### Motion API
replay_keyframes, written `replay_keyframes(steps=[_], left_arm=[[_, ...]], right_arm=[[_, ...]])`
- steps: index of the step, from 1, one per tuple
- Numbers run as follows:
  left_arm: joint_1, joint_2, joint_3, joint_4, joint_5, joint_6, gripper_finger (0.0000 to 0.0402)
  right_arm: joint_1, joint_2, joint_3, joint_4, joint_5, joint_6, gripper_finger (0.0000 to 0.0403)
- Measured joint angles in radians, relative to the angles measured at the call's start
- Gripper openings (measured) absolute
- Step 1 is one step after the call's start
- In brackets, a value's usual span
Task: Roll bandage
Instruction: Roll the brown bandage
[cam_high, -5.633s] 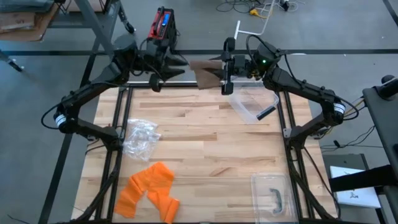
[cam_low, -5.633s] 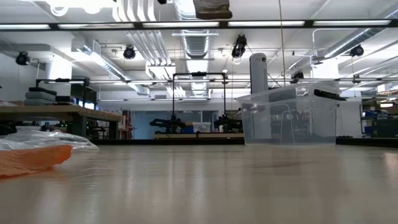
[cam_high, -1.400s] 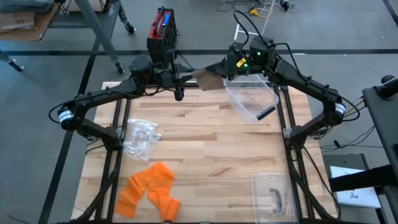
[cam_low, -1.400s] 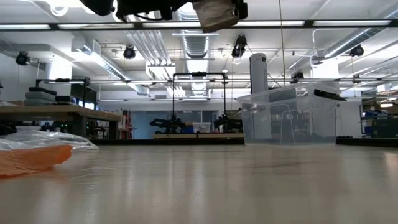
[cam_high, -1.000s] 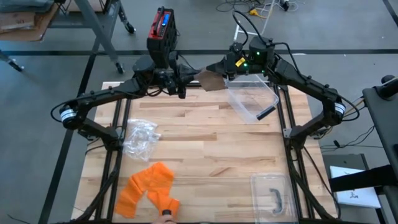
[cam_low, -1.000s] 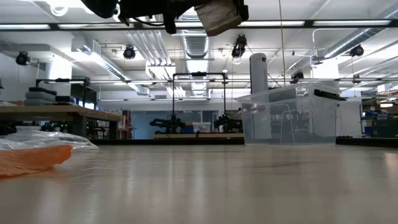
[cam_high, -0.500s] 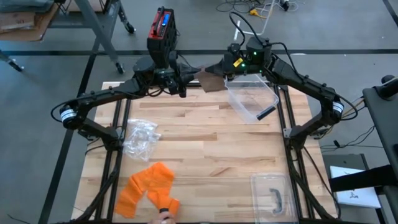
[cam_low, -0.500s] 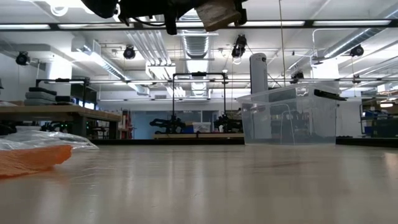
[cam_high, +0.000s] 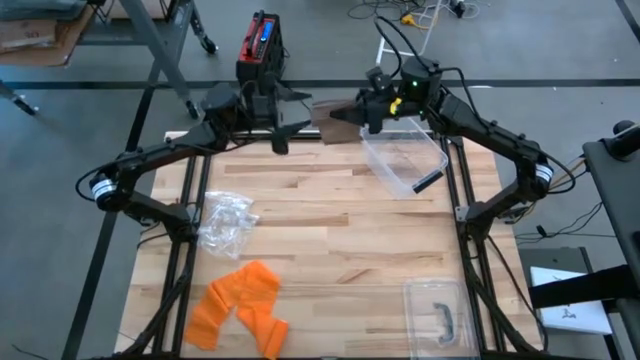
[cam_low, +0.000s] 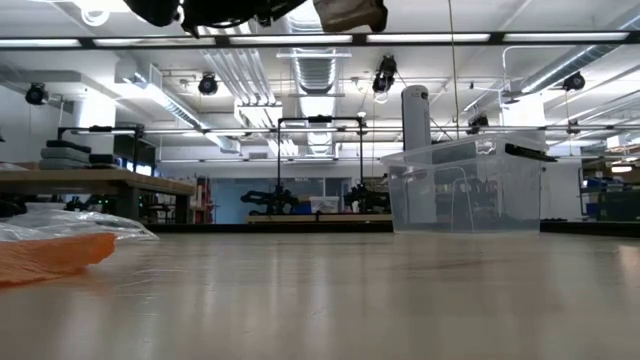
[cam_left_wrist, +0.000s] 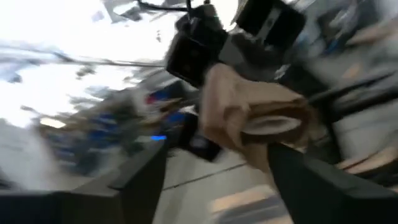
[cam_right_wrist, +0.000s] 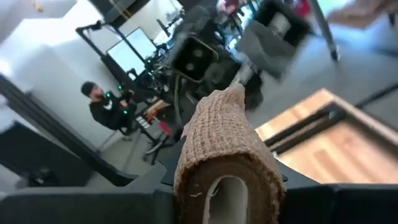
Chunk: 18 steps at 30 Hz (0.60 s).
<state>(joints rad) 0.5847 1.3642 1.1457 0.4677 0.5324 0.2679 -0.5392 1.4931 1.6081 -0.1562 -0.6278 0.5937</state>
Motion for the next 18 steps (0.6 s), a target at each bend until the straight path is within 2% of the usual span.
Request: replay_keyframes(steps=[4, 6, 11, 14, 18], left_arm=[[0.011, 0.005, 0.022, 0.003, 0.196, -0.190, 0.0323], [0.011, 0.006, 0.040, 0.005, 0.224, -0.250, 0.0338], [0.007, 0.027, 0.098, 0.005, 0.199, -0.315, 0.0352], [0.007, 0.061, 0.129, -0.008, 0.161, -0.319, 0.0345], [0.007, 0.106, 0.157, -0.016, 0.163, -0.322, 0.0330]], right_arm=[[0.000, 0.001, 0.001, 0.012, 0.012, -0.090, 0.0083], [-0.001, 0.001, 0.001, 0.014, 0.010, -0.139, 0.0080], [0.005, 0.001, 0.001, 0.012, 0.020, -0.284, 0.0082], [0.012, 0.001, 0.001, 0.013, 0.025, -0.357, 0.0080], [0.023, 0.001, 0.001, 0.020, 0.028, -0.413, 0.0079]])
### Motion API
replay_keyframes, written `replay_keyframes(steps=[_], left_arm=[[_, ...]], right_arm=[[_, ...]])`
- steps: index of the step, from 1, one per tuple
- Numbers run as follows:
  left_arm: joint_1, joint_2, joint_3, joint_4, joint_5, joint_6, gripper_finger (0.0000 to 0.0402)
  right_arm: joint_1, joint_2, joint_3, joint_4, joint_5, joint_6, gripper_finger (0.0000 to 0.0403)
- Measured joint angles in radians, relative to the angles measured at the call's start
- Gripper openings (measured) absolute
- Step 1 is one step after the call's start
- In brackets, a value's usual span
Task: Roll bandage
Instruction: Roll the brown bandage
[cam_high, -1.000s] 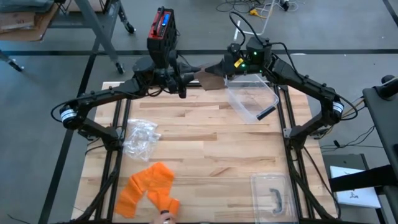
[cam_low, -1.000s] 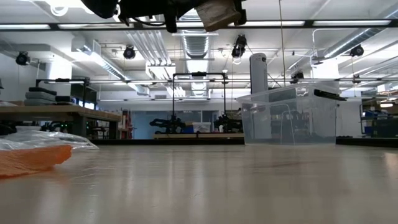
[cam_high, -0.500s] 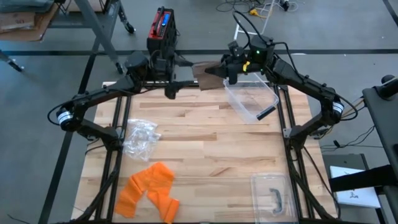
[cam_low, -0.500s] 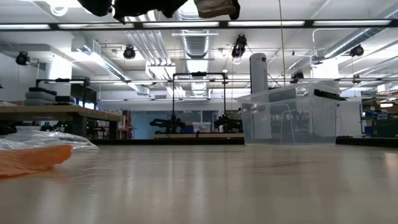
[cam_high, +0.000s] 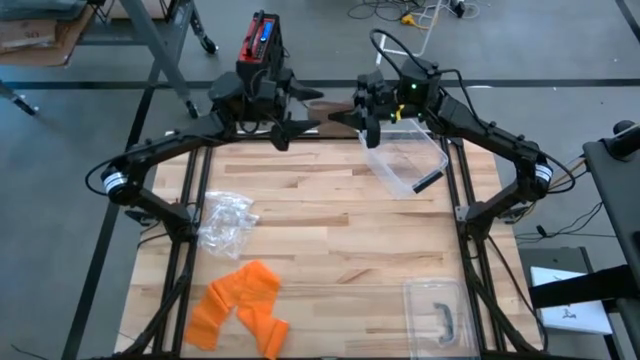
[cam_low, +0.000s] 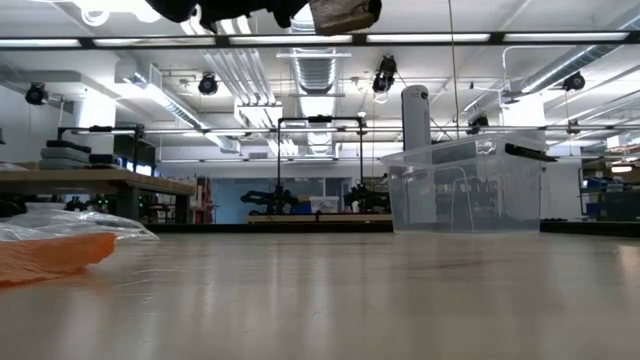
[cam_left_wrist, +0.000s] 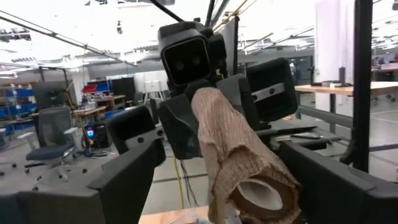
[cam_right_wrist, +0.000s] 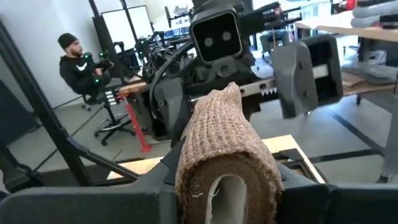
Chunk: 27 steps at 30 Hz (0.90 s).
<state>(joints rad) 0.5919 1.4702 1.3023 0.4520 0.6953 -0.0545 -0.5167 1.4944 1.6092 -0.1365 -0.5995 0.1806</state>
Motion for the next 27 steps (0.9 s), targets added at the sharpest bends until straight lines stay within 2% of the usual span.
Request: replay_keyframes(steps=[6, 9, 17, 19, 21, 23, 27], left_arm=[[0.000, 0.029, 0.013, -0.001, -0.002, 0.032, 0.0302], [-0.001, 0.027, 0.013, 0.002, -0.003, 0.039, 0.0275], [-0.001, 0.027, 0.012, -0.027, 0.028, 0.055, 0.0132], [0.007, 0.022, 0.012, -0.037, 0.029, 0.074, 0.0110], [0.011, 0.019, 0.012, -0.043, 0.031, 0.092, 0.0107], [0.011, 0.018, 0.012, -0.038, 0.031, 0.092, 0.0121], [0.012, 0.018, 0.012, -0.036, 0.031, 0.044, 0.0186]], right_arm=[[0.002, 0.000, 0.000, -0.005, 0.039, -0.015, 0.0079], [0.002, 0.000, 0.000, -0.004, 0.054, -0.036, 0.0079], [0.002, 0.000, 0.000, -0.001, 0.065, -0.043, 0.0081], [0.002, 0.000, -0.001, 0.004, 0.064, -0.033, 0.0079], [0.002, 0.001, -0.001, 0.008, 0.064, -0.032, 0.0079], [0.002, 0.001, -0.001, 0.009, 0.065, -0.030, 0.0080], [0.002, 0.001, -0.001, 0.013, 0.058, -0.041, 0.0080]])
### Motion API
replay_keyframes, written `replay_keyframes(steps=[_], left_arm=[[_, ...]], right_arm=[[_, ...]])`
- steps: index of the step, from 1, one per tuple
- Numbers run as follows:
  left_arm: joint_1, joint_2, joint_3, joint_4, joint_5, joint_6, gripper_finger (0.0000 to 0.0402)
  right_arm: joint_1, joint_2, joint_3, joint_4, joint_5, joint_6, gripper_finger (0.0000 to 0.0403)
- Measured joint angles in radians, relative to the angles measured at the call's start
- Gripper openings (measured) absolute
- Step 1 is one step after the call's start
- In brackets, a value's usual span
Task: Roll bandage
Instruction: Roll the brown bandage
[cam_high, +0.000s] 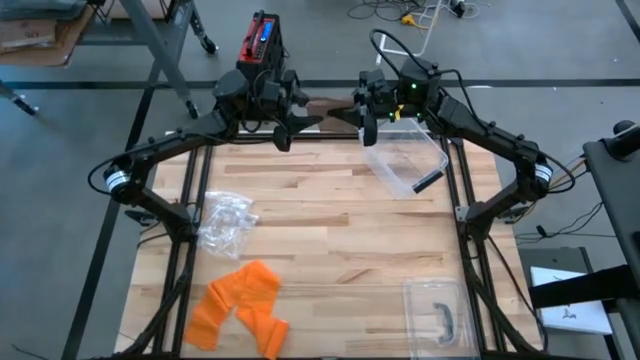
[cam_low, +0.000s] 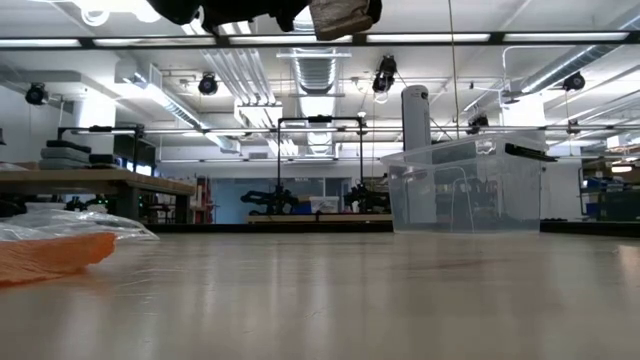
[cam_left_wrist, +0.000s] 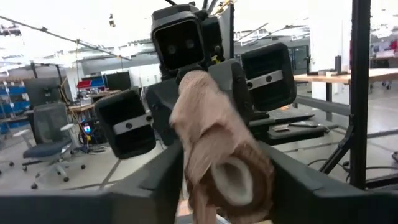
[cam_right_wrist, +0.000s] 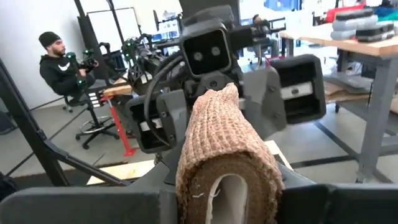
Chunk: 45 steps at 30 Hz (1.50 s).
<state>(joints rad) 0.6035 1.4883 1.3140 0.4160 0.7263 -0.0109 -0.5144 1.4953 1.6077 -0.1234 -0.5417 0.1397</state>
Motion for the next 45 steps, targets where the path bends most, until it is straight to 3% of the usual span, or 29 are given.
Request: replay_keyframes(steps=[5, 8, 14, 24, 28, 38, 45], left_arm=[[-0.001, 0.002, 0.000, 0.000, -0.011, -0.061, 0.0267], [-0.002, 0.002, 0.000, 0.005, -0.044, -0.105, 0.0279], [-0.003, 0.002, 0.000, 0.008, -0.049, -0.174, 0.0223], [-0.015, 0.002, 0.000, 0.010, -0.047, -0.092, 0.0037], [-0.014, 0.000, 0.000, 0.010, -0.051, -0.020, 0.0037], [-0.012, -0.016, 0.000, -0.012, -0.054, 0.297, 0.0045], [-0.012, -0.016, 0.000, -0.034, -0.036, 0.484, 0.0047]], right_arm=[[0.002, -0.001, 0.000, 0.006, -0.001, -0.027, 0.0078], [0.004, -0.001, 0.000, 0.006, 0.000, -0.037, 0.0080], [0.012, -0.001, 0.000, 0.011, 0.011, -0.059, 0.0077], [0.012, -0.003, 0.000, 0.010, 0.021, 0.016, 0.0083], [0.012, -0.003, 0.001, 0.005, 0.021, 0.123, 0.0116], [0.019, -0.007, 0.002, 0.025, 0.005, 0.522, 0.0246], [0.023, -0.008, 0.002, 0.026, 0.009, 0.737, 0.0295]])
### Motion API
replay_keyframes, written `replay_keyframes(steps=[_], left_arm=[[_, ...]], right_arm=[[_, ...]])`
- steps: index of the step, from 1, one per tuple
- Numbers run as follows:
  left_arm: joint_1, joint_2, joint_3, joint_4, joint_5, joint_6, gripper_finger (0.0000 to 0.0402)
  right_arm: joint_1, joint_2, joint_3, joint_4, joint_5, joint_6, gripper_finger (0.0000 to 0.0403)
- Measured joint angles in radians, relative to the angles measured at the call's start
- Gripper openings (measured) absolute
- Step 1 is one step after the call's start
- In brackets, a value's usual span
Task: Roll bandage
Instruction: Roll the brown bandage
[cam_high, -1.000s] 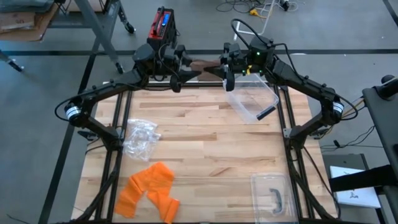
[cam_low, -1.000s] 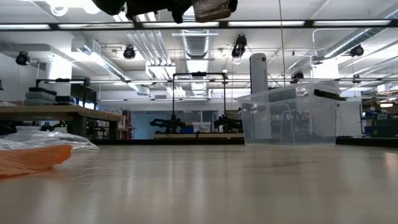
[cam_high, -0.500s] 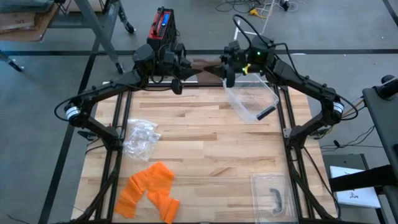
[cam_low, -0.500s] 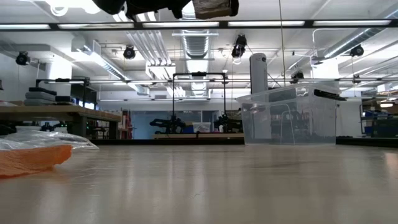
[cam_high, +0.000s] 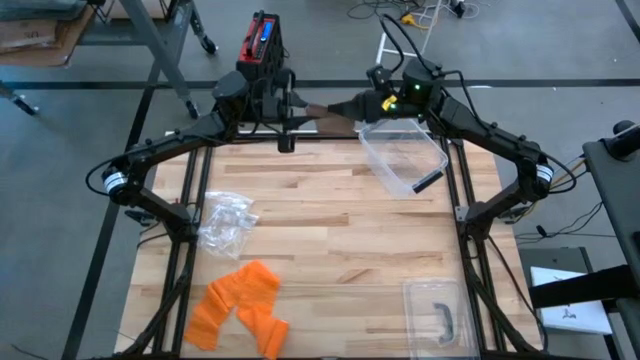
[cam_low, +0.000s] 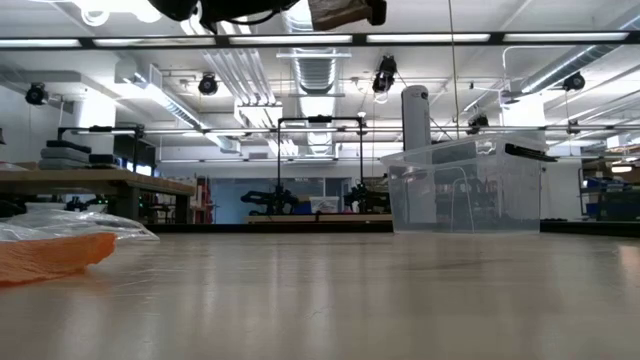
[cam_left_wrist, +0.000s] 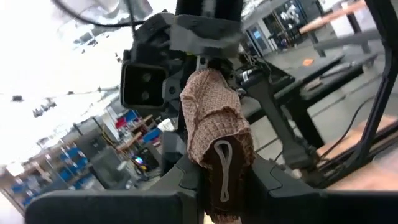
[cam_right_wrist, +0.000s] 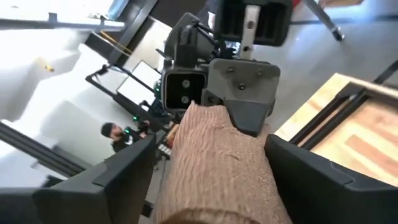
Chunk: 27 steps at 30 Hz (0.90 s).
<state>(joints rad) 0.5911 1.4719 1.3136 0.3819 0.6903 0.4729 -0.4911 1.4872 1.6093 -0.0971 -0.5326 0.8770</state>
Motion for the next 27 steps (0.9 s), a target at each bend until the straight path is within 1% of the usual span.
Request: replay_keyframes(steps=[2, 6, 12, 16, 21, 27], left_arm=[[0.000, 0.000, 0.000, -0.014, 0.002, 0.080, 0.0048], [0.000, -0.002, 0.000, -0.057, 0.004, 0.287, 0.0048], [-0.004, -0.002, -0.002, -0.065, -0.070, 0.443, 0.0057], [-0.004, -0.002, -0.003, -0.069, -0.095, 0.496, 0.0068], [-0.004, -0.002, -0.003, -0.060, -0.101, 0.518, 0.0067], [-0.003, 0.000, -0.005, -0.056, -0.083, 0.478, 0.0062]], right_arm=[[0.004, 0.000, 0.000, 0.001, 0.002, 0.039, 0.0302], [0.008, 0.000, 0.000, -0.002, 0.009, 0.082, 0.0306], [0.008, 0.001, 0.000, -0.013, 0.021, 0.104, 0.0293], [0.008, 0.001, 0.000, -0.028, 0.022, 0.087, 0.0278], [0.010, 0.001, 0.000, -0.037, 0.016, 0.020, 0.0271], [0.012, 0.001, 0.000, -0.064, 0.014, -0.064, 0.0289]])
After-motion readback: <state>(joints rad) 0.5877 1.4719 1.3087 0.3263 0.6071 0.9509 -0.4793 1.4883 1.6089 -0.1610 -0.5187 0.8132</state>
